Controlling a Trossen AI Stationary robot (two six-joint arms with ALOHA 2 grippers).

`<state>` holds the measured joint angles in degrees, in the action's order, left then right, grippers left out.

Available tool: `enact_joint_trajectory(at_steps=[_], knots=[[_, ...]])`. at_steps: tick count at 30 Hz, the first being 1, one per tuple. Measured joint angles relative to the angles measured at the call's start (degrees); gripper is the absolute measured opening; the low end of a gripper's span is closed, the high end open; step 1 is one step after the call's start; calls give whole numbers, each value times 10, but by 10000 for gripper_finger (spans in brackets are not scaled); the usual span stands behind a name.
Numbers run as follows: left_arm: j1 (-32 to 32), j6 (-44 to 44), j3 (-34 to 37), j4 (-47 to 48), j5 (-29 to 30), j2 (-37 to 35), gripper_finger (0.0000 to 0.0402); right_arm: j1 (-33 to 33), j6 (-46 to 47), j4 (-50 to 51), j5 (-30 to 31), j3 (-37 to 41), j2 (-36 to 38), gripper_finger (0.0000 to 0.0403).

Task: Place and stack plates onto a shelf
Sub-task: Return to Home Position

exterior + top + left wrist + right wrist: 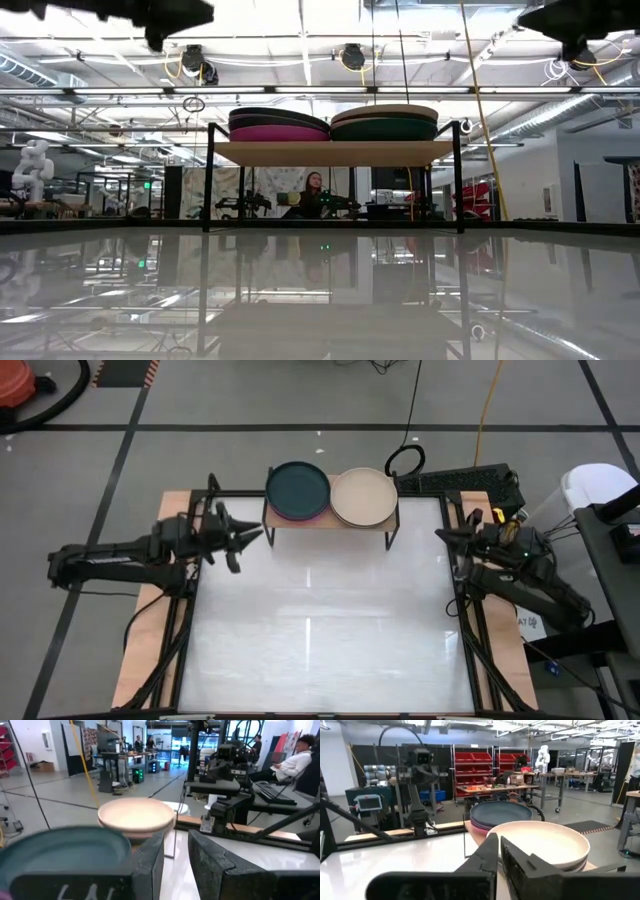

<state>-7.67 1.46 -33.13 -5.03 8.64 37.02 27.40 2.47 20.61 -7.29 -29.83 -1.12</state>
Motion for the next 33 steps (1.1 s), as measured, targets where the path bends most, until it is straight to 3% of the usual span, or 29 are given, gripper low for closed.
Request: enact_joint_trajectory(at_steps=[9,18,25,33], knots=[[42,33,141,-89,36,-78,92,0,24,29,0,10,9,1],[59,34,262,-218,50,-121,92,0,52,-172,-4,122,9,0],[73,38,319,-269,49,-128,92,-2,59,-256,-19,227,9,0],[86,34,326,-266,58,-127,92,-1,53,-264,0,269,8,0]])
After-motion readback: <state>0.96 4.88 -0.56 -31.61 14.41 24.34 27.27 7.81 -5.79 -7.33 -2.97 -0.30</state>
